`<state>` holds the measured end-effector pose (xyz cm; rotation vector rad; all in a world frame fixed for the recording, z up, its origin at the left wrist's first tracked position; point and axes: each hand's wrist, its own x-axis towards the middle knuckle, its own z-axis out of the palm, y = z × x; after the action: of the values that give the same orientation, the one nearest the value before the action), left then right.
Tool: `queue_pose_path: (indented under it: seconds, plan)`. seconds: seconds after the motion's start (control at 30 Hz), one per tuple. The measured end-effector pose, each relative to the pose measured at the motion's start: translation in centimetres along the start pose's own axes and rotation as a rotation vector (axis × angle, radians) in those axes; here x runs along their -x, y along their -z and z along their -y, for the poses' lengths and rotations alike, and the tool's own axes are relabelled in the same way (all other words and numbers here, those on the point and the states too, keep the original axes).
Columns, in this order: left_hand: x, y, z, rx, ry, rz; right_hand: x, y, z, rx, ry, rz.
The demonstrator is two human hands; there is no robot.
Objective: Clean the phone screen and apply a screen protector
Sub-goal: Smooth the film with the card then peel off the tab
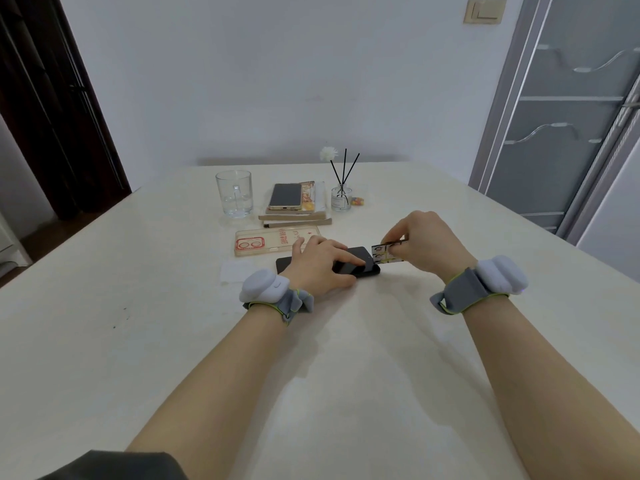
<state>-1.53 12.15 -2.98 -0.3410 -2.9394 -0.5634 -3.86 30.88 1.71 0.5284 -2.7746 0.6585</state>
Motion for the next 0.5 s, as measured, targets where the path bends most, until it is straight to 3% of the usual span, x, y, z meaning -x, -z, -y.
queue_pose_path:
  seconds: [0.5]
  plan:
    - [-0.31,-0.53,0.12,-0.028,-0.014,-0.008,0.00,-0.27,-0.34,-0.126,-0.024,0.028]
